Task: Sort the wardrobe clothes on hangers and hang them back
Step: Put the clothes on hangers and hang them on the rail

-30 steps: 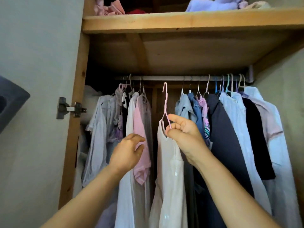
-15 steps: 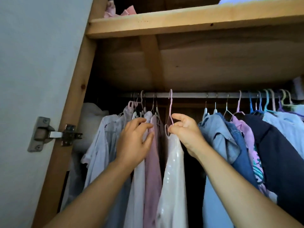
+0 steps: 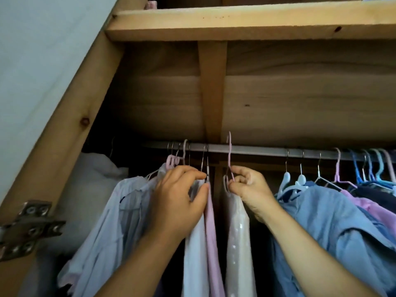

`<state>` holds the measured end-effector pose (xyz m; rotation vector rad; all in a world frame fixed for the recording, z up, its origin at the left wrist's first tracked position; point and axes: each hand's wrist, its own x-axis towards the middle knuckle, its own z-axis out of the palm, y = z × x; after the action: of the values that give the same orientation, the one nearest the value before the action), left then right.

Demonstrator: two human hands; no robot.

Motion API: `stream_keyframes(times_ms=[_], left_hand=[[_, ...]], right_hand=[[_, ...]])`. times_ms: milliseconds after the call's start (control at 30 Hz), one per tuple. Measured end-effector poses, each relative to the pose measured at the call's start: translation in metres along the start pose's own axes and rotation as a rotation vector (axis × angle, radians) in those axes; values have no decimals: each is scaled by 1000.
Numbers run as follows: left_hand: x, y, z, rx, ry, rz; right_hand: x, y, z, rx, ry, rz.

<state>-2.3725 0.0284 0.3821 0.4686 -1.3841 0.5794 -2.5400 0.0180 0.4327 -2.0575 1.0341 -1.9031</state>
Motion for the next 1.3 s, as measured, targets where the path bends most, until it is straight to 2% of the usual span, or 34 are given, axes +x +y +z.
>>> stream_keyframes(times_ms=[167, 533, 733, 933, 1067, 1300], left_hand=[[-1, -3, 4, -39, 63, 38], [-2, -12, 3, -58, 81, 92], [-5, -12, 0, -45, 90, 72], [-11, -2, -9, -21, 73, 8], [-22, 9, -21, 32, 24, -28], [-63, 45, -59, 160, -42, -21]], right_hand=[[23, 14, 10, -26, -30, -22], [41, 29, 30, 4, -123, 29], [9, 30, 40, 227, -84, -2], [-28, 27, 40, 348, -31, -53], [-59, 25, 33, 346, 0, -95], [-128, 26, 20, 257, 53, -279]])
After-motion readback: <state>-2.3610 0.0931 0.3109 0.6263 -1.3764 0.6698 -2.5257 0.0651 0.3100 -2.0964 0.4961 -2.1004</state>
